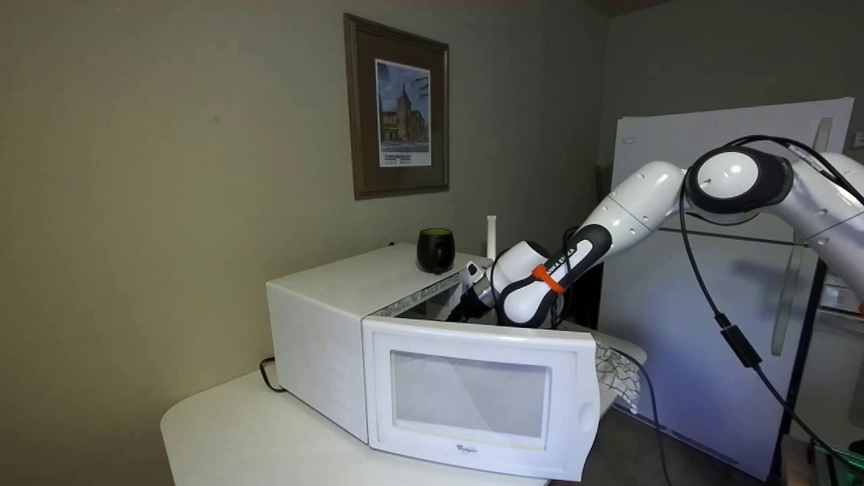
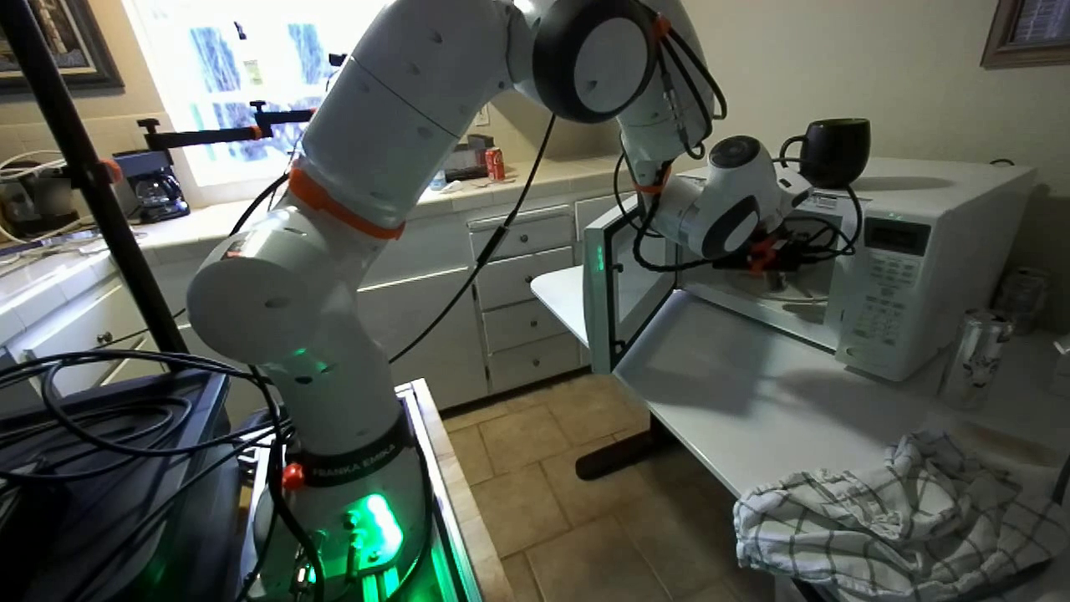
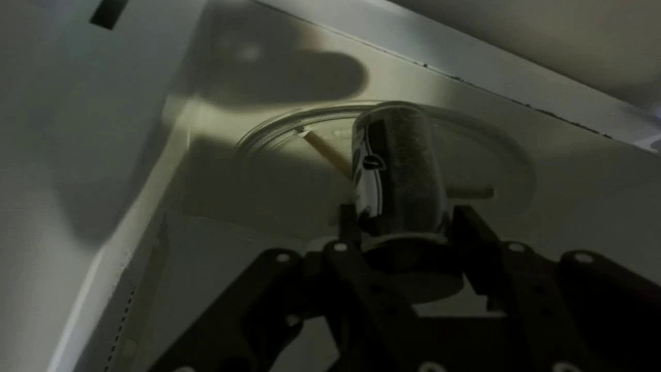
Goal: Put the spice bottle in the microwave
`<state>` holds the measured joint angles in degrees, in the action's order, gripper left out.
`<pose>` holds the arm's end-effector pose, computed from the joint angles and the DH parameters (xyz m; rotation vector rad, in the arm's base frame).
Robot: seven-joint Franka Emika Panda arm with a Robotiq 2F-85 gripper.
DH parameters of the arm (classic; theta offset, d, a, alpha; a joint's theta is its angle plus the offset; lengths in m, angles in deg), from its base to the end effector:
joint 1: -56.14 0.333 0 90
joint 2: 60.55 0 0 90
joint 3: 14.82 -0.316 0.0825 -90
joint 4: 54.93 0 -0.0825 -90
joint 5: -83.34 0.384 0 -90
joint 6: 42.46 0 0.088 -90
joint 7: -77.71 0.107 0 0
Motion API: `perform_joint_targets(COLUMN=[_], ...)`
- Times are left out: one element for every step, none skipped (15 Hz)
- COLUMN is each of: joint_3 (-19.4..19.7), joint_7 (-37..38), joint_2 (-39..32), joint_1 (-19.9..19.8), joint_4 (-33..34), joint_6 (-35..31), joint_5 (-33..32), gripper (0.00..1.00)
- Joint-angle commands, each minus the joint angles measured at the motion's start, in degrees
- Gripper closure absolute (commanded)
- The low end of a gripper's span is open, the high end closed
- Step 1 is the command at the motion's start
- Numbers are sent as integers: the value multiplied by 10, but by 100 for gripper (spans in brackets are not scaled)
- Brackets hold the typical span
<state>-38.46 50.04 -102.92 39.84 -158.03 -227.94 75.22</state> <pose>0.6981 0.0567 0.2526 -2.7542 -0.7780 -1.1842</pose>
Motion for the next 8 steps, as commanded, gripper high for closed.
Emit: perform_joint_targets(joint_3=[-20, -25, -30, -32, -35, -34, -36, -33], joint_7=[-22, -26, -31, -34, -37, -38, -39, -38], joint_2=[-44, -52, -62, -69, -78, -88, -97, -105], joint_1=[1, 1, 2, 4, 6, 10, 12, 17], joint_4=[54, 64, 77, 88, 100, 115, 127, 136], joint_6=[-4, -2, 0, 3, 5, 9, 14, 14], joint_5=[-12, -11, -12, -10, -10, -7, -6, -5], gripper=[77, 77, 77, 77, 77, 77, 77, 77])
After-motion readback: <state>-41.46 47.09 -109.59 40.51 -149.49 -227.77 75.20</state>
